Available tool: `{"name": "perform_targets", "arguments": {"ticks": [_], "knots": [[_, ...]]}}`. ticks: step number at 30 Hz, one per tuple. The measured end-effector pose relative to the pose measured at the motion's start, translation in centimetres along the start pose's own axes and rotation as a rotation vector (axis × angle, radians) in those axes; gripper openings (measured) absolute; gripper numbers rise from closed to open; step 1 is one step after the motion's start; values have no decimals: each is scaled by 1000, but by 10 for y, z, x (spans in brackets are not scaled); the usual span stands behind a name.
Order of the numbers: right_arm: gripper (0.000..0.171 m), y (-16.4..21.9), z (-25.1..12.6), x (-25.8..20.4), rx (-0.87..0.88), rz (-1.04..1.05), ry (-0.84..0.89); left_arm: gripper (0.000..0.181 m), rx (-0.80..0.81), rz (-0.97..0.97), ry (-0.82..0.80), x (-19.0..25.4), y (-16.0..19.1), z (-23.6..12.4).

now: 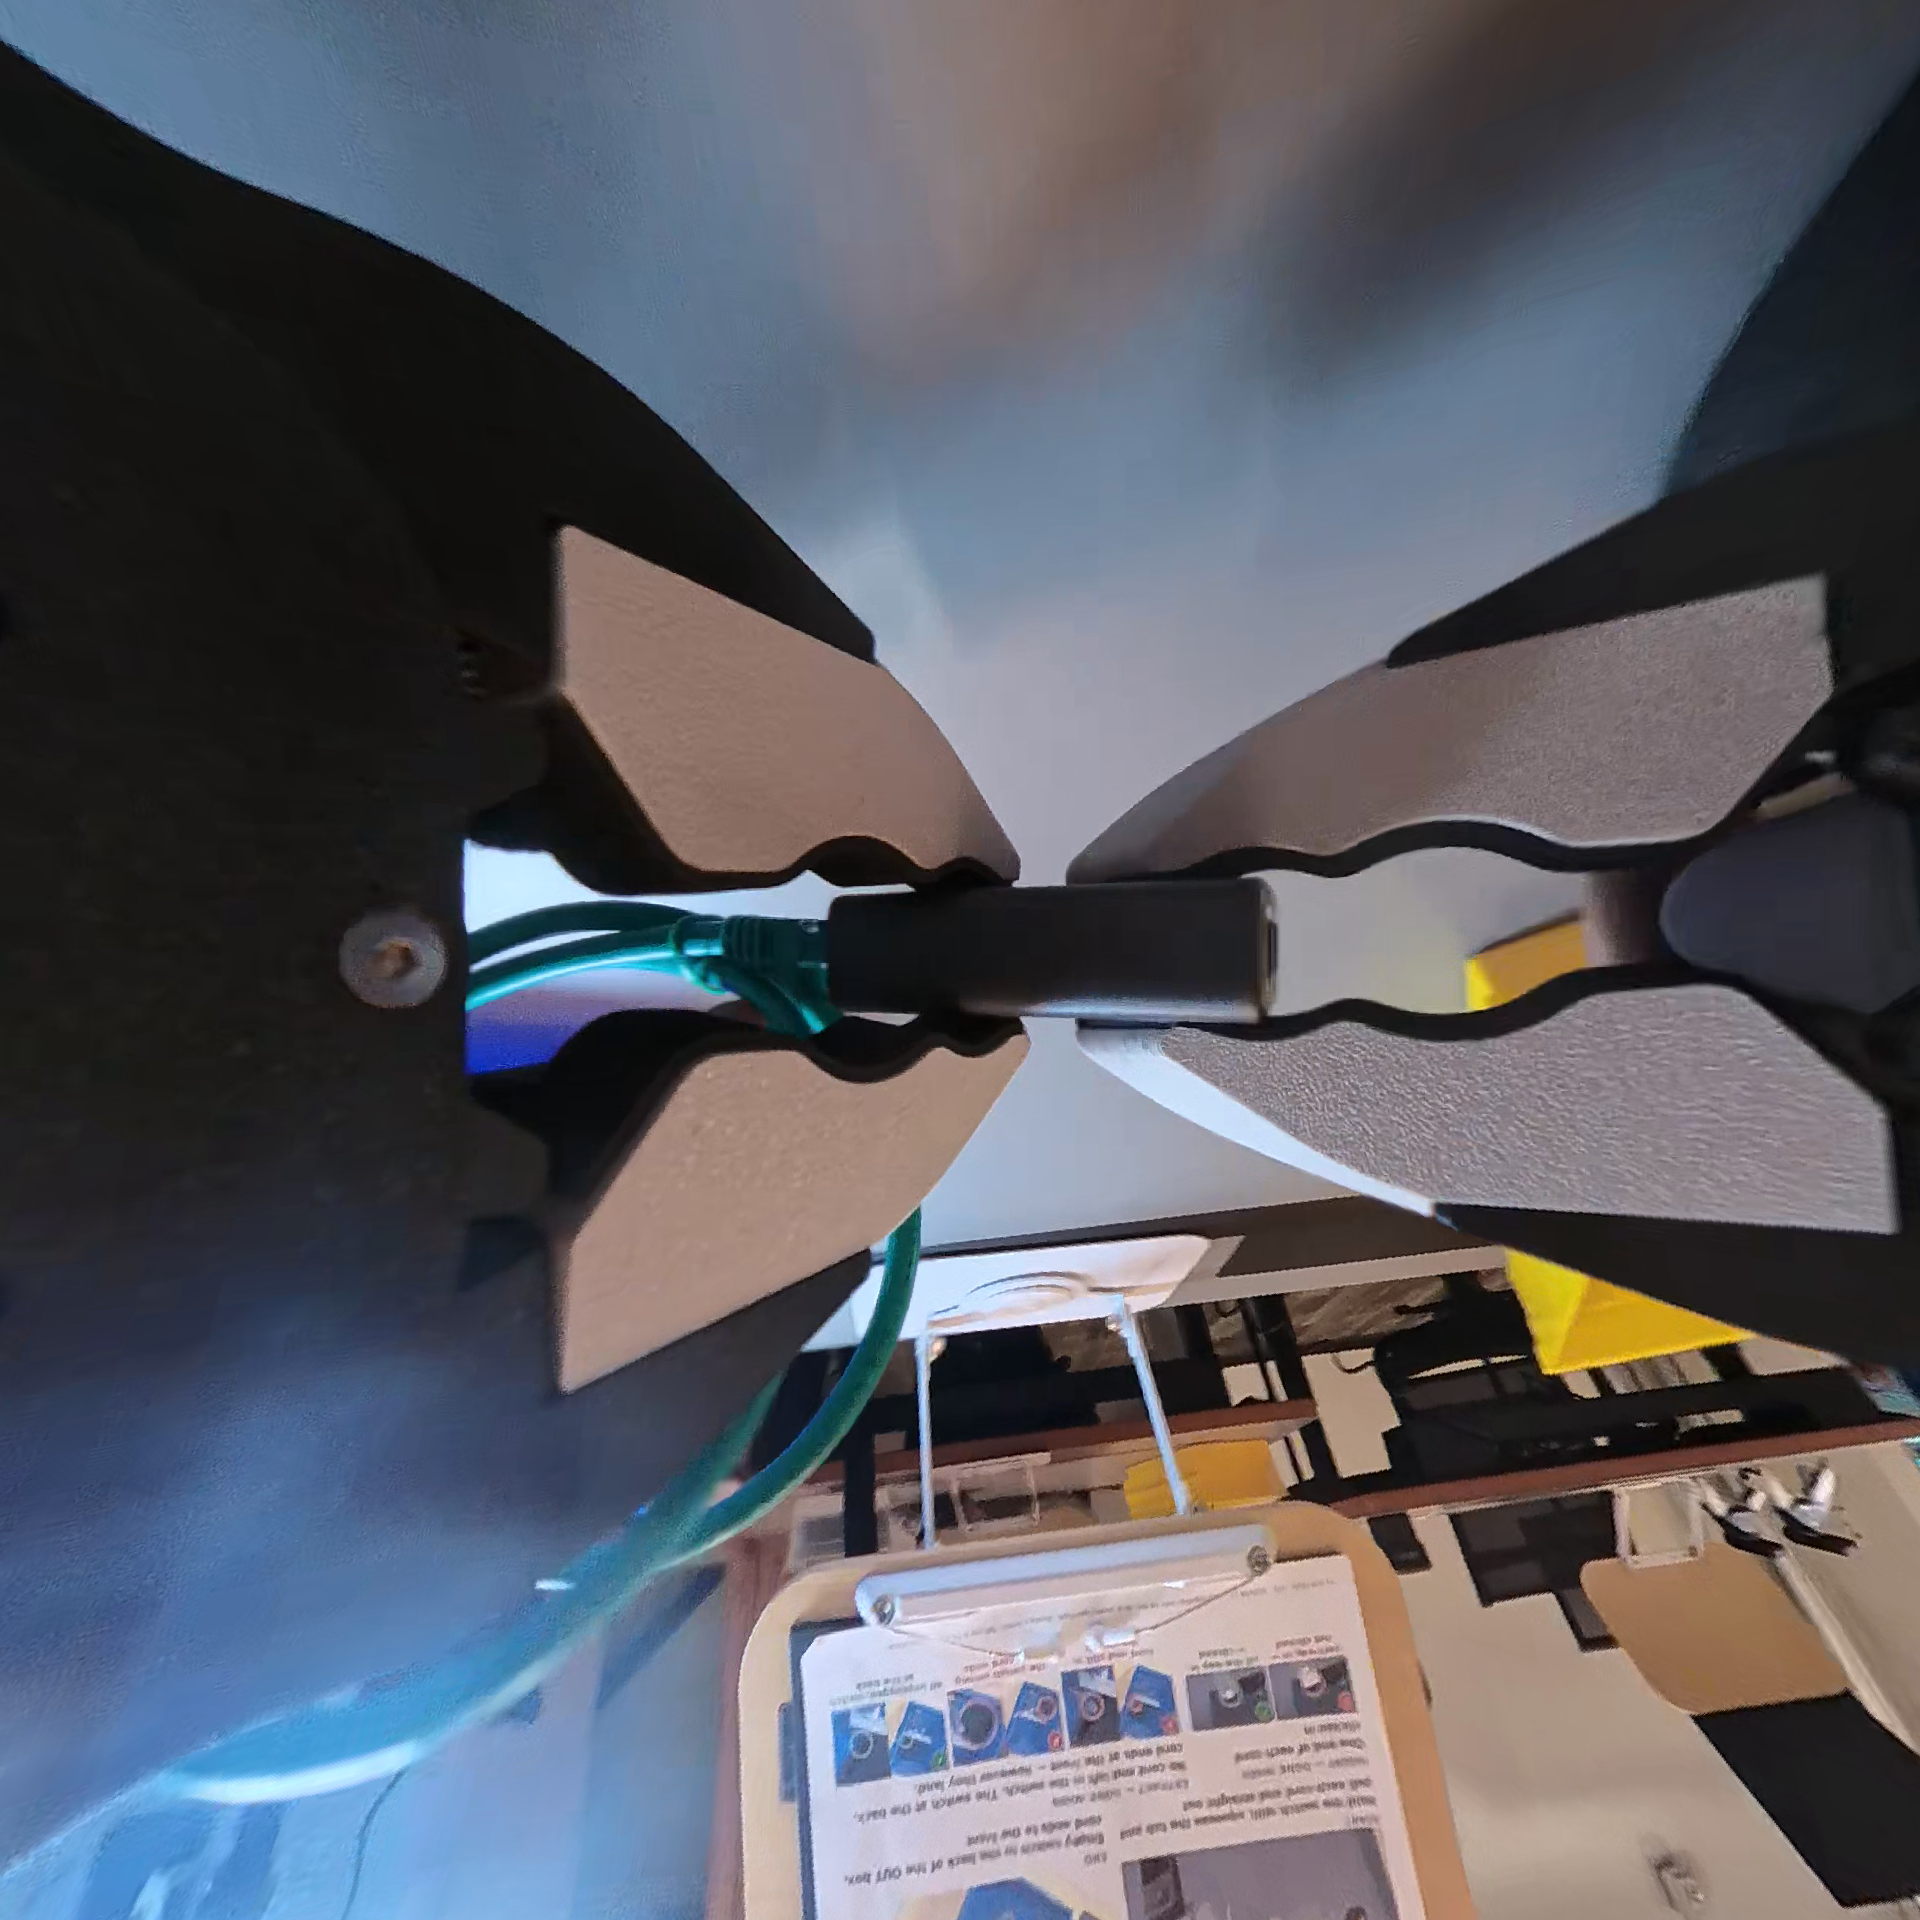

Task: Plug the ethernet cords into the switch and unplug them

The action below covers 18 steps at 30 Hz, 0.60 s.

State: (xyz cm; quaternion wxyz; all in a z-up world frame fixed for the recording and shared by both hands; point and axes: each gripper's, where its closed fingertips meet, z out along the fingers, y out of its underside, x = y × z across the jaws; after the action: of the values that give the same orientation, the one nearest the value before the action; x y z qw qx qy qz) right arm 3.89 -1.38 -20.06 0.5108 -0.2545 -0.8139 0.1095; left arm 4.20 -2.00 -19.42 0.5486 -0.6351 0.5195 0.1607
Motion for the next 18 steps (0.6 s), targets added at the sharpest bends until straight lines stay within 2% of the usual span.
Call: {"name": "perform_targets", "arguments": {"ticks": [3, 7, 10, 16, 17, 18], "knots": [[23, -20, -10, 3, 179, 169, -67, 21, 221, -238, 107, -3, -13, -14], [24, -24, -18, 4, 248, 224, -133, 21, 395, -335, 151, -8, -31, -26], [24, -24, -20, 1, 247, 205, -159, 21, 480, -394, 186, -10, -40, -34], [30, -29, -11, -15, 315, 296, -274, 21, 586, -466, 232, -11, -56, -43], [20, -32, -11, -13, 338, 314, -277, 21, 592, -471, 233, -12, -55, -44], [19, -32, -12, -12, 345, 313, -281, 21, 588, -475, 236, -12, -54, -44]]}}
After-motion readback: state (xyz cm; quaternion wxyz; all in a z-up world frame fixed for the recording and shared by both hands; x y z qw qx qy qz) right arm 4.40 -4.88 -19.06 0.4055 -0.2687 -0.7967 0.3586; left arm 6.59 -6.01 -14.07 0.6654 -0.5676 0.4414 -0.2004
